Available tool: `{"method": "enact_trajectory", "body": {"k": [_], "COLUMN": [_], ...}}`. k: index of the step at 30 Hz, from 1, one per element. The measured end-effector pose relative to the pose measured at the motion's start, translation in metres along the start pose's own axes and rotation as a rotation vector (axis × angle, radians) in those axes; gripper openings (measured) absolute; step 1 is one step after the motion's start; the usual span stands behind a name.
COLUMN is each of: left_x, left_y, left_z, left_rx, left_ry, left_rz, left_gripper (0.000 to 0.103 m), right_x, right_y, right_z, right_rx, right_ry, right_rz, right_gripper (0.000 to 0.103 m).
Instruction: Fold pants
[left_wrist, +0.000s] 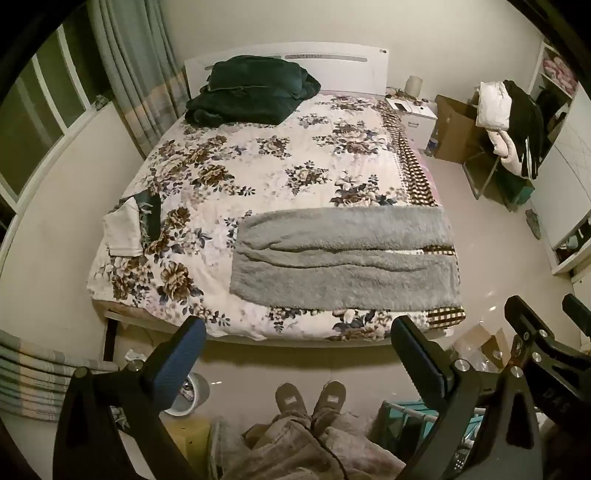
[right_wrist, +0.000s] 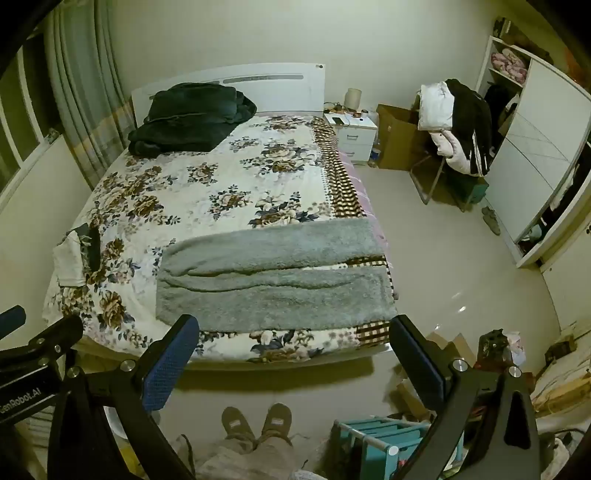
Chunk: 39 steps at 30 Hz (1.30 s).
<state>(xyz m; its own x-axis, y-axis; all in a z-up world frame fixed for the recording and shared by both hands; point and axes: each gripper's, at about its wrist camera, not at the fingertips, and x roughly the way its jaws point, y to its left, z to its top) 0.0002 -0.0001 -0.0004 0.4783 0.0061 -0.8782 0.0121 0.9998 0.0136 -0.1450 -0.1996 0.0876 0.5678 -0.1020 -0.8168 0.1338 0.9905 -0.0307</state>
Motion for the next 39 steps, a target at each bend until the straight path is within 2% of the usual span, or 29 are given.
{"method": "enact_trajectory", "body": {"k": [19, 39], "left_x": [-0.008, -0.013], "left_y": [-0.014, -0.009], "left_z": [0.011, 0.009], "left_rx": [0.005, 0.014], "left_ry": [-0.003, -0.015], "left_rz": [0.005, 0.007], "left_gripper": [0.102, 0.102], "right_x": [0.002, -0.002], "right_y": [0.0, 0.002], "right_z": [0.0, 0.002], "right_rx": [-0.008, -0.008], "right_ry": [0.003, 0.007], "right_rz": [-0.021, -0.002], "right_gripper": [0.103, 0.103]}}
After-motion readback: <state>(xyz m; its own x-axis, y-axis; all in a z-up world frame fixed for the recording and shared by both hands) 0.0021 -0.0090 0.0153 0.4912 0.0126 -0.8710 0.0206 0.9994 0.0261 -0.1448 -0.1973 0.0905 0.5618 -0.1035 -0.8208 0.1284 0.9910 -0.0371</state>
